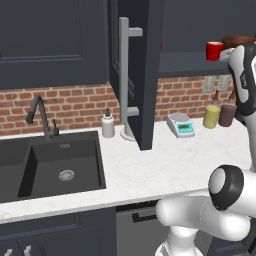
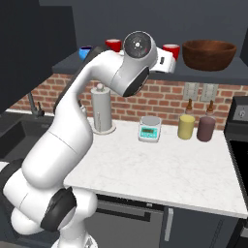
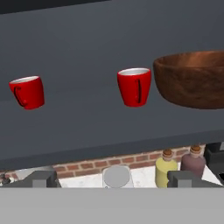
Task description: Gather all objects into one cabinet and sort the glasses and bowls to opposite sides.
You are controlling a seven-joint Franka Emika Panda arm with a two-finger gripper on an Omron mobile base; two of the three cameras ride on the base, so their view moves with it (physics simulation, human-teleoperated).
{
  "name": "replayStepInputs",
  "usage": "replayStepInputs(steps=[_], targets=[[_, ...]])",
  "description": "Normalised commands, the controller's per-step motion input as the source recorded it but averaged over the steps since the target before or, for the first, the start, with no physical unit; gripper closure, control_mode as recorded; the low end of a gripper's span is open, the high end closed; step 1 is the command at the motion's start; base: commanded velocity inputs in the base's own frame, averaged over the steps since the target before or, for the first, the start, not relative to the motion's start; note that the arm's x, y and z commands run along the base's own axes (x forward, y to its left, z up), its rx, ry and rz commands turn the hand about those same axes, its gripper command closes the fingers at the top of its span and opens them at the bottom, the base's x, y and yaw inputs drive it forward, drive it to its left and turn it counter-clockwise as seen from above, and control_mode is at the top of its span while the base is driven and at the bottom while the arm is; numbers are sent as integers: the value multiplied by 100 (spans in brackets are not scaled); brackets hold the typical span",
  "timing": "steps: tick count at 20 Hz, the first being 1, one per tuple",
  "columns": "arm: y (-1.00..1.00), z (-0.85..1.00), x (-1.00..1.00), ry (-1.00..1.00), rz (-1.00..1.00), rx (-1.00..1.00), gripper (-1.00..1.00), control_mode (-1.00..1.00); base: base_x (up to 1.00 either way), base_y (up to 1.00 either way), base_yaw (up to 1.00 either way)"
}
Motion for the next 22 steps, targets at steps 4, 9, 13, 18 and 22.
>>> replayStepInputs(steps=[4, 9, 13, 18, 22], targets=[[0, 0, 8, 0, 0, 0, -100, -100, 0, 0, 0], [0, 0, 25, 0, 0, 0, -100, -100, 0, 0, 0], [-10, 0, 34, 0, 0, 0, -100, -100, 0, 0, 0], [-20, 0, 20, -1, 0, 0, -100, -100, 0, 0, 0], [-8, 0, 4, -3, 0, 0, -100, -100, 0, 0, 0]])
